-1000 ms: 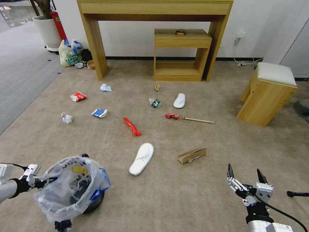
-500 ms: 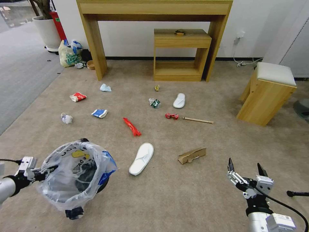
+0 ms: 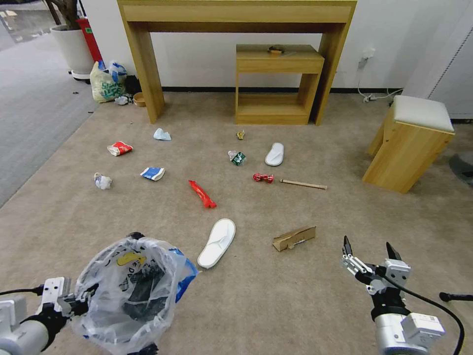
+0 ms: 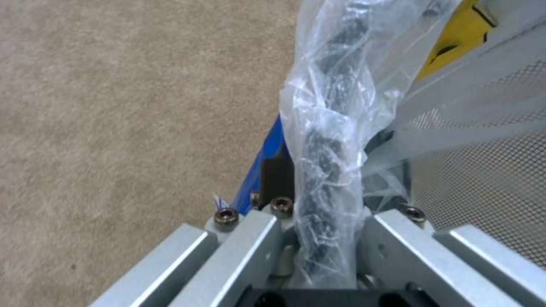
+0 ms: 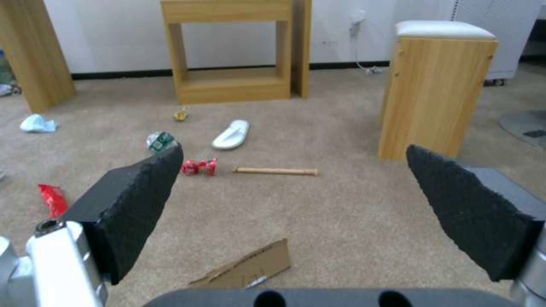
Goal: Pick up the trash bin and place the garbage on the floor into it.
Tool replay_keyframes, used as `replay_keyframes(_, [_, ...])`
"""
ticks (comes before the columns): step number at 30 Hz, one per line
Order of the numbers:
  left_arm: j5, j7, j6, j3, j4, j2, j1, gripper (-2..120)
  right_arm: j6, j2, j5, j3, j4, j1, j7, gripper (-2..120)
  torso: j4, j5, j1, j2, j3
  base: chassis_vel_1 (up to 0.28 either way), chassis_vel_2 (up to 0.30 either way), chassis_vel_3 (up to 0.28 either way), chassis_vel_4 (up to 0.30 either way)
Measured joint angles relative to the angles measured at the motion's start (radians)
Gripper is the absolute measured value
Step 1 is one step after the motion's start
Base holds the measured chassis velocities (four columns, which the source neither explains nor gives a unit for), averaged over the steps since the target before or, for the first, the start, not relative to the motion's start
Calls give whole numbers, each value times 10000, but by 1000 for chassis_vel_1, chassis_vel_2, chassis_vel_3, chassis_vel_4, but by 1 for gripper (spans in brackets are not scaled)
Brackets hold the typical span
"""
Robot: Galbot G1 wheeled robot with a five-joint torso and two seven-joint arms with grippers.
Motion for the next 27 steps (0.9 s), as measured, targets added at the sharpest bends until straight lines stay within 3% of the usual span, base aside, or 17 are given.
replay_keyframes(2, [3, -466, 0, 126, -141, -300, 90, 0, -143, -13, 4, 3, 59, 73, -117, 100, 2, -1, 0, 0, 0, 0, 0, 0, 0])
replay_keyframes(10, [81, -1038, -2, 372, -302, -1060, 14, 0, -344, -64, -46, -6, 189, 322, -342, 100, 3, -1, 0, 0, 0, 0, 0, 0, 0])
replay_keyframes(27, [329, -619, -4, 306, -335, -1254, -19, 0, -465, -82, -246, 22, 277, 429, -579, 100, 1, -2, 0, 0, 1, 0, 0, 0, 0])
